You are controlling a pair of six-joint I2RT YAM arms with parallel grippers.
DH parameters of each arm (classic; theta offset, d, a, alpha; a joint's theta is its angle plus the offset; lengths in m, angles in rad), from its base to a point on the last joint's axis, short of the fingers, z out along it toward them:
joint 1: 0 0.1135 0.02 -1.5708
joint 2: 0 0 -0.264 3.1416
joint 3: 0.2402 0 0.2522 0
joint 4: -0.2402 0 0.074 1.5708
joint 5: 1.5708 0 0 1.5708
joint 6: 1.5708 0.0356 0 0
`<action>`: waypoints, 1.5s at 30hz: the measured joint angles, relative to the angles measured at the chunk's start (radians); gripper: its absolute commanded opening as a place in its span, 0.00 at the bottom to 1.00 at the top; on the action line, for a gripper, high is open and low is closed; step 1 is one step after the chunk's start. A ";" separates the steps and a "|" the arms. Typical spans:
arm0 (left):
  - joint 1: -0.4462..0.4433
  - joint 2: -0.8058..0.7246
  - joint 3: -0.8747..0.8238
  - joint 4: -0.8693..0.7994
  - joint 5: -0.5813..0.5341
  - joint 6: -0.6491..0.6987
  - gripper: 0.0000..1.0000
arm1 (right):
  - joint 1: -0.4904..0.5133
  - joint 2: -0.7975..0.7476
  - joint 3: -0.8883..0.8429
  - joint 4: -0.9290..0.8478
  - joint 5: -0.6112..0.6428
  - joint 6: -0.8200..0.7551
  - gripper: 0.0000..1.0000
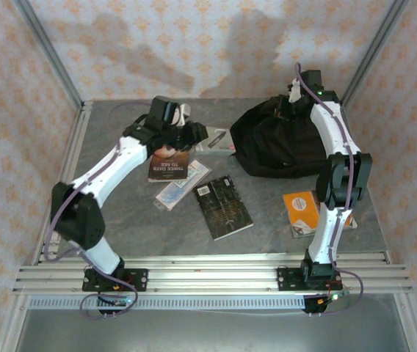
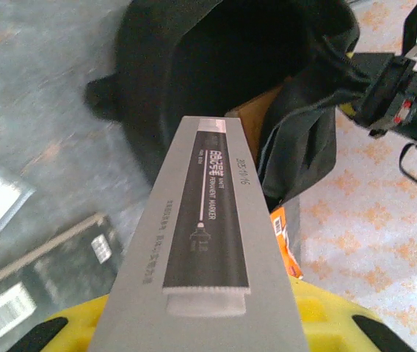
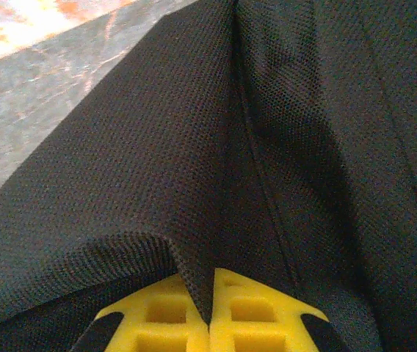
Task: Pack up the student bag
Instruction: Open the student bag at the top-right of the table, then place the loose stationery in the student bag.
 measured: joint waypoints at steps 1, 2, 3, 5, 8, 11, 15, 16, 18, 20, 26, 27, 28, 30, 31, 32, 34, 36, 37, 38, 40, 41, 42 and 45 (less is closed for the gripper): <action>-0.014 0.048 0.047 0.005 -0.005 0.000 0.24 | 0.000 0.000 -0.002 0.000 -0.026 0.005 0.00; -0.026 0.086 0.083 0.009 -0.007 0.000 0.24 | 0.001 0.000 -0.004 0.000 -0.044 0.009 0.00; -0.040 0.134 0.126 0.015 -0.010 0.000 0.23 | 0.001 0.000 -0.008 0.001 -0.064 0.013 0.00; -0.062 0.213 0.192 0.016 -0.014 0.000 0.21 | 0.001 -0.001 -0.016 0.001 -0.099 0.019 0.00; -0.088 0.332 0.294 0.014 -0.017 0.000 0.20 | 0.001 -0.002 -0.032 0.002 -0.131 0.024 0.02; -0.101 0.419 0.364 0.017 -0.011 -0.010 0.21 | 0.001 -0.010 -0.051 0.003 -0.152 0.034 0.30; -0.116 0.478 0.428 0.038 0.010 -0.028 0.20 | 0.003 -0.024 -0.064 0.010 -0.191 0.062 0.56; -0.122 0.480 0.433 0.048 0.017 -0.035 0.21 | 0.004 -0.035 -0.069 0.013 -0.190 0.068 0.59; -0.134 0.478 0.435 0.087 0.037 -0.048 0.20 | 0.004 -0.070 -0.099 0.031 -0.181 0.077 0.62; -0.141 0.473 0.423 0.147 0.051 -0.069 0.20 | 0.004 -0.122 -0.141 0.042 -0.150 0.092 0.62; -0.148 0.443 0.329 0.306 0.080 -0.150 0.20 | 0.004 -0.262 -0.194 0.057 -0.080 0.129 0.63; -0.146 0.443 0.328 0.312 0.082 -0.159 0.20 | 0.004 -0.277 -0.195 0.060 -0.077 0.133 0.65; -0.146 0.443 0.328 0.321 0.085 -0.174 0.20 | 0.004 -0.288 -0.196 0.064 -0.075 0.136 0.67; -0.147 0.443 0.328 0.349 0.092 -0.194 0.20 | 0.006 -0.303 -0.196 0.068 -0.069 0.144 0.68; -0.148 0.443 0.328 0.363 0.093 -0.203 0.20 | 0.008 -0.306 -0.196 0.069 -0.068 0.148 0.71; -0.149 0.443 0.328 0.374 0.095 -0.211 0.20 | 0.011 -0.308 -0.196 0.069 -0.066 0.151 0.71; -0.153 0.443 0.328 0.387 0.095 -0.225 0.20 | 0.018 -0.308 -0.196 0.068 -0.060 0.152 0.72; -0.156 0.444 0.329 0.394 0.096 -0.230 0.20 | 0.028 -0.308 -0.196 0.068 -0.045 0.151 0.71; -0.158 0.444 0.331 0.394 0.096 -0.233 0.20 | 0.032 -0.308 -0.196 0.066 -0.030 0.150 0.71; -0.159 0.444 0.333 0.394 0.096 -0.236 0.20 | 0.036 -0.305 -0.192 0.060 -0.013 0.150 0.70; -0.163 0.446 0.340 0.395 0.097 -0.237 0.20 | 0.041 -0.290 -0.175 0.045 0.031 0.144 0.66; -0.164 0.446 0.344 0.395 0.097 -0.237 0.20 | 0.042 -0.278 -0.162 0.038 0.055 0.140 0.60; -0.165 0.446 0.345 0.397 0.097 -0.237 0.20 | 0.042 -0.265 -0.148 0.031 0.076 0.139 0.48; -0.167 0.447 0.351 0.397 0.099 -0.236 0.20 | 0.042 -0.223 -0.106 0.013 0.120 0.129 0.05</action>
